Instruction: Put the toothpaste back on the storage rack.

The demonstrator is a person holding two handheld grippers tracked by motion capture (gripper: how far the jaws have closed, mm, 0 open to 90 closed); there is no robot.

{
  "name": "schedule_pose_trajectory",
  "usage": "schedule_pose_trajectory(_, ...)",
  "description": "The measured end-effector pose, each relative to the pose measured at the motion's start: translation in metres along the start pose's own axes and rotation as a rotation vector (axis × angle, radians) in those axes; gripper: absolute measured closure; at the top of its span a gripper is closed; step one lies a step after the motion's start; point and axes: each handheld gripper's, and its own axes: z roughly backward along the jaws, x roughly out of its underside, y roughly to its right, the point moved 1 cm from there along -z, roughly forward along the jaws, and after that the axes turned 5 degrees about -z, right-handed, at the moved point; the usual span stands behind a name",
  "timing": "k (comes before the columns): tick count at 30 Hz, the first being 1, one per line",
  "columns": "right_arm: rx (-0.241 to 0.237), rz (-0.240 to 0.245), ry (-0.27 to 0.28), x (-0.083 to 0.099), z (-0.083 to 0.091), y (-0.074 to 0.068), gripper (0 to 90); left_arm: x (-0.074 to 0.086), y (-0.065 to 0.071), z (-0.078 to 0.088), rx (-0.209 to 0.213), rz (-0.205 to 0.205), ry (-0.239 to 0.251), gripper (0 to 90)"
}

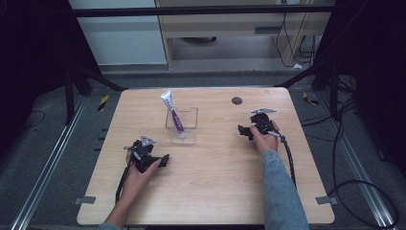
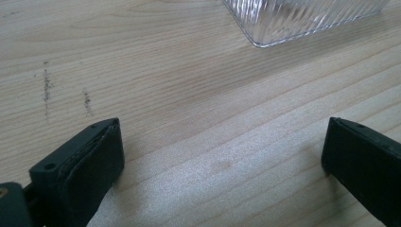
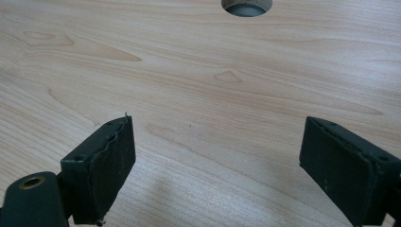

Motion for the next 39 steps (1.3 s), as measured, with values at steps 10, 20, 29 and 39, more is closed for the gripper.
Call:
schedule_pose_trajectory(10, 0.006, -0.021, -0.015, 0.015, -0.007, 0.004, 9.3, 0.000, 0.000, 0.000, 0.000, 0.000, 0.000, 0.0)
schedule_pose_trajectory(20, 0.042, -0.010, -0.019, 0.020, -0.004, 0.009, 9.5, 0.000, 0.000, 0.000, 0.000, -0.002, 0.000, 0.0)
schedule_pose_trajectory(29, 0.035, 0.061, -0.038, 0.026, 0.003, 0.013, 8.0, 0.000, 0.000, 0.000, 0.000, 0.000, 0.000, 0.0)
schedule_pose_trajectory(39, 0.155, -0.052, -0.042, 0.030, 0.007, 0.021, 0.3, 0.000, 0.000, 0.000, 0.000, 0.000, 0.001, 0.0)
